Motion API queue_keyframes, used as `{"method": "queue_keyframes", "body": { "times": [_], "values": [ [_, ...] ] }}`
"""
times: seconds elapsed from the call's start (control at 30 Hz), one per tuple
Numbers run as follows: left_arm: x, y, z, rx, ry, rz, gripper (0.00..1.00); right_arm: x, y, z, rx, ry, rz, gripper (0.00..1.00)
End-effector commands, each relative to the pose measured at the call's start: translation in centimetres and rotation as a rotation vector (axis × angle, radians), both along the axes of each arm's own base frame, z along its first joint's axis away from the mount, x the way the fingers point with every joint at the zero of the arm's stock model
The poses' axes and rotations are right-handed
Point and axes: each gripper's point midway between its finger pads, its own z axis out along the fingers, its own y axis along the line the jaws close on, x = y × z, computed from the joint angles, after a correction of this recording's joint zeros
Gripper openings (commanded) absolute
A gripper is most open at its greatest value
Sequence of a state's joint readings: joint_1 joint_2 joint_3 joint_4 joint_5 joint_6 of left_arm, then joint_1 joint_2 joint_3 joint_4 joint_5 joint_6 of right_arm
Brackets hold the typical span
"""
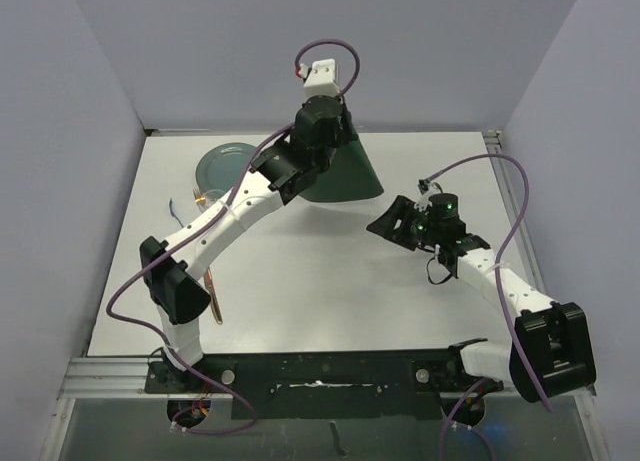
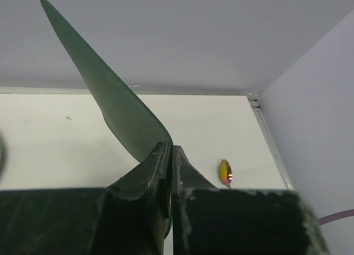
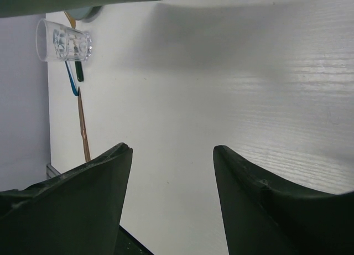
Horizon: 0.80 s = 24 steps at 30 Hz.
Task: Set the dinner table for one person
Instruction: Flatten out the napkin at the center of the board.
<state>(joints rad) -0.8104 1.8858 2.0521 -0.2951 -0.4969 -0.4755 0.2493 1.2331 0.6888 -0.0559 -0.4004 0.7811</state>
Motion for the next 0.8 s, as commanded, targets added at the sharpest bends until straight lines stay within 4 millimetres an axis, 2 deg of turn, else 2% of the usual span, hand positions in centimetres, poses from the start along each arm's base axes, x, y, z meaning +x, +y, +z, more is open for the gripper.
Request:
{"method": "queue_keyframes", "body": {
  "times": [0.0,0.07,0.13,0.23,0.37,0.43,0.53,0.7,0.77],
  "values": [
    [-0.6,3.1,1.1,-0.009,-0.058,0.117,0.0,1.3,0.2,1.7,0.007,-0.068,-0.007,0.61],
    [-0.8,3.4,0.4,-0.003,-0.055,0.118,0.0,1.4,0.0,1.9,-0.013,-0.069,-0.013,0.61],
    [-1.0,3.6,0.8,-0.018,-0.068,0.118,0.0,1.6,-0.4,2.0,-0.03,-0.073,-0.027,0.63],
    [-1.3,4.2,3.1,-0.023,-0.105,0.142,0.0,2.0,-0.6,2.1,-0.034,-0.072,-0.045,0.76],
    [-1.7,4.6,5.9,0.038,-0.148,0.232,0.0,2.4,-0.2,1.2,-0.02,-0.056,-0.054,0.78],
    [-2.1,4.6,7.0,0.096,-0.169,0.304,0.0,2.6,0.1,0.2,-0.03,-0.034,-0.051,0.76],
    [-3.1,4.2,8.4,0.202,-0.196,0.425,0.0,2.4,1.6,-1.1,-0.018,-0.003,-0.013,0.7],
    [-5.2,2.4,7.8,0.433,-0.208,0.585,0.0,1.9,5.6,-1.3,0.048,0.009,0.099,0.56],
    [-6.2,2.2,7.6,0.424,-0.218,0.64,0.0,1.9,6.7,-1.0,0.071,0.007,0.126,0.52]
  ]
}}
